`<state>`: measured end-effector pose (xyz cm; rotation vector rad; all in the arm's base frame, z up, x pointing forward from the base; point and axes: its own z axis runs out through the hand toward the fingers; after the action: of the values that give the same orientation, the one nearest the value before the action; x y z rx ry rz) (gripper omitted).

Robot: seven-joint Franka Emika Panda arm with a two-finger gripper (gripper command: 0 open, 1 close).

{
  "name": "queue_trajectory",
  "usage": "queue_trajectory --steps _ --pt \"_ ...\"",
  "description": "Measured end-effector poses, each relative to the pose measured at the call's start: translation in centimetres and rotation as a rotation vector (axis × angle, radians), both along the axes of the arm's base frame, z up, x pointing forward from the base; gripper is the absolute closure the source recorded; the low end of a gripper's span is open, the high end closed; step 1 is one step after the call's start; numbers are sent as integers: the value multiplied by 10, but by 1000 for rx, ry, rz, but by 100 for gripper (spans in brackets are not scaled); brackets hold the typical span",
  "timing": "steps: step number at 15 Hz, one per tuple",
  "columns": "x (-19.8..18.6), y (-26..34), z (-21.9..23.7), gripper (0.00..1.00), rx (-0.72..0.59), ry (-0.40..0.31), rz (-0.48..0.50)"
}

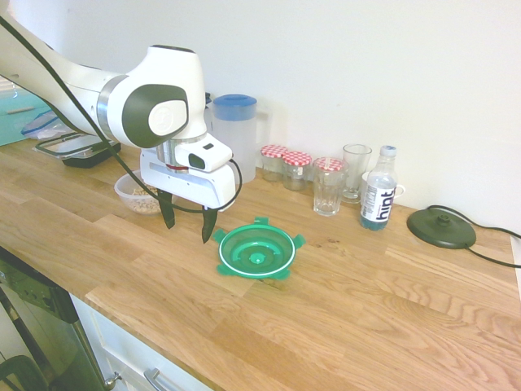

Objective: Cover the lid of food container

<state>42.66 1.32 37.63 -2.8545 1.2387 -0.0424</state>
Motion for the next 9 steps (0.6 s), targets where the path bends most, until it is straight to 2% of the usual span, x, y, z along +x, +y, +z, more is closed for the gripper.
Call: queue_trajectory --steps 4,6,9 --pt "3 -5 4 0 1 -10 23" --pt "10 -22 21 0 60 -3 76" --pt "16 -71 57 0 178 47 158"
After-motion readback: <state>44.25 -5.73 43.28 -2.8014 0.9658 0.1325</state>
